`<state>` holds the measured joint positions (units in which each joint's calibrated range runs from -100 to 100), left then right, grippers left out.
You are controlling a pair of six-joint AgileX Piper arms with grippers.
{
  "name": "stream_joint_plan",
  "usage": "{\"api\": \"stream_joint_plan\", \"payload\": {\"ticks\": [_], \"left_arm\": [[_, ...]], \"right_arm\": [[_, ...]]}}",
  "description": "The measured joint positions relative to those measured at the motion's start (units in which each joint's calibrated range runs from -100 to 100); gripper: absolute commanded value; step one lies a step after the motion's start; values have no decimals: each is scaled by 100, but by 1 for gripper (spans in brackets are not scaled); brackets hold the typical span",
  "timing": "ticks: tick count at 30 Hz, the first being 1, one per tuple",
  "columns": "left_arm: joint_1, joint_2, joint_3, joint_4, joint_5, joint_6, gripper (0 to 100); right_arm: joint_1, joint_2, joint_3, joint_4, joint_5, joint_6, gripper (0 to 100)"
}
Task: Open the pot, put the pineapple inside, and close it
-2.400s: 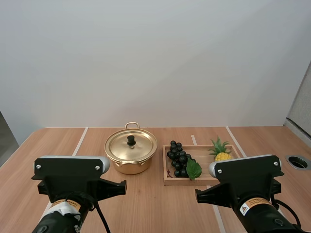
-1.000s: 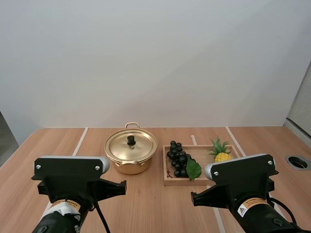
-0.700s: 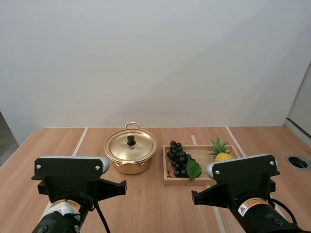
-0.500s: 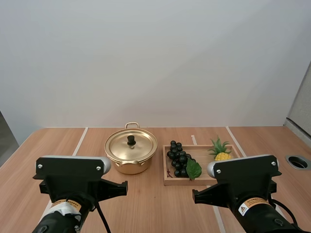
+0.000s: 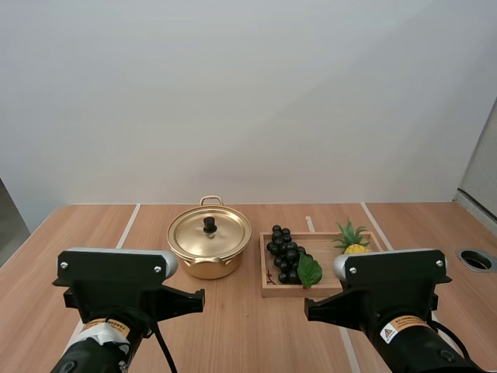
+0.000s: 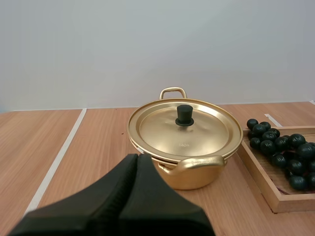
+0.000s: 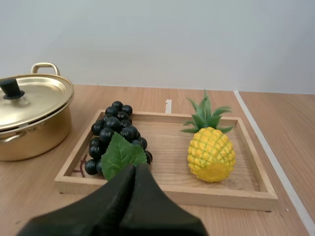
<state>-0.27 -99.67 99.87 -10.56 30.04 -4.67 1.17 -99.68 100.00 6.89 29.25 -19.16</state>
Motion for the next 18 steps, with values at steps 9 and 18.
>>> {"api": "stream_joint_plan", "payload": {"ticks": [9,18], "left_arm": [[0,0,0,59,-484,385,0],[0,0,0,59,-628,403,0]], "right_arm": [[0,-14,0,-580,-6301,0,0],[0,-14,-48,-421,-8556,-13,0]]}}
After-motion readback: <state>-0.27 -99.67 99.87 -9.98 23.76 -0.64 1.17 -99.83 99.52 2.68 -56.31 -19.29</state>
